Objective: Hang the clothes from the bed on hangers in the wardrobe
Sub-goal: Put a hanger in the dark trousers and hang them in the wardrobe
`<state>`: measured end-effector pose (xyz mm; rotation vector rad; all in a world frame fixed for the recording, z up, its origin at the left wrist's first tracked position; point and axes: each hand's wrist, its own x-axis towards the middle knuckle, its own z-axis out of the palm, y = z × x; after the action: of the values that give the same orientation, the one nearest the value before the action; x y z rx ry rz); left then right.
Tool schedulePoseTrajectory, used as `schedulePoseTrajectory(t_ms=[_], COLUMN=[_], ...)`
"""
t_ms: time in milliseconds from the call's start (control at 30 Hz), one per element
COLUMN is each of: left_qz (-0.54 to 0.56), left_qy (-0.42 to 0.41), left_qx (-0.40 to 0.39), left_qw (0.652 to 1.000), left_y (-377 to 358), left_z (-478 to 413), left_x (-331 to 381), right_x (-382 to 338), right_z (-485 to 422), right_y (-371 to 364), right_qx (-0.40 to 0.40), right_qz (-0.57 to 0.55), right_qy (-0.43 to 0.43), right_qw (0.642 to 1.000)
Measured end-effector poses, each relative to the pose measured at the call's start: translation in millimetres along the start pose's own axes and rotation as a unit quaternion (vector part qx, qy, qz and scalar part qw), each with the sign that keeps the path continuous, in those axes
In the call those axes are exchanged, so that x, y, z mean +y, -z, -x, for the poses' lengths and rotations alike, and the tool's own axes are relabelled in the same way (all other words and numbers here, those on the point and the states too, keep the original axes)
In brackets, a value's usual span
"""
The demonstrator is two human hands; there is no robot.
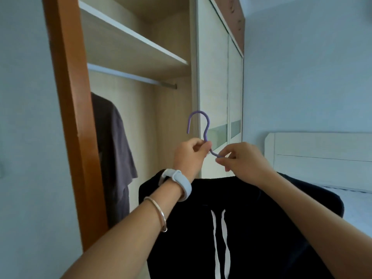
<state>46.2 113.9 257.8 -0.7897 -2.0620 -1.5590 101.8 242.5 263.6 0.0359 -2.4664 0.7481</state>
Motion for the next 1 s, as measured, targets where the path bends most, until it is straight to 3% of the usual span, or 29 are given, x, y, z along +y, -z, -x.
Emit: schedulePoseTrajectory(t_ms=[100,233,333,600,767,900,1000], left_qz=[0.001,-0.006,-0.005,-0.047,-0.095,-0.146,-0.155], left_qy=[-0.006,0.018,0.054,0.054,0.019,-0.003,-0.001], left_qx=[0.02,0.048,0.086,0.209,0.252,0.28,0.308], left_qw=[1.0,0.999,0.995,0.975,0.963,0.949,0.939], left_y=[6,23,36,58,67,69,70], left_z=[-48,-115,-158,-263,-333,-394,-438], left_x=[-29,-69,-99,-155,-182,-200,-208], right_x=[-8,-13,6,9,1,2,6], right_z=[-42,-91,-116,-182,-252,-314,-369], right_y=[-16,-17,-13,-68,-106,-112,-109], right_qx=[0.019,-0.04,-0.061,-0.158,-0.156,-0.228,-0.214], right_qz=[0.012,0.065,0.101,-0.053,-0.223,-0.208,-0.164], right_qy=[0.018,0.077,0.036,0.06,0.084,0.102,0.095], right_qw=[1.0,0.994,0.992,0.984,0.959,0.946,0.958])
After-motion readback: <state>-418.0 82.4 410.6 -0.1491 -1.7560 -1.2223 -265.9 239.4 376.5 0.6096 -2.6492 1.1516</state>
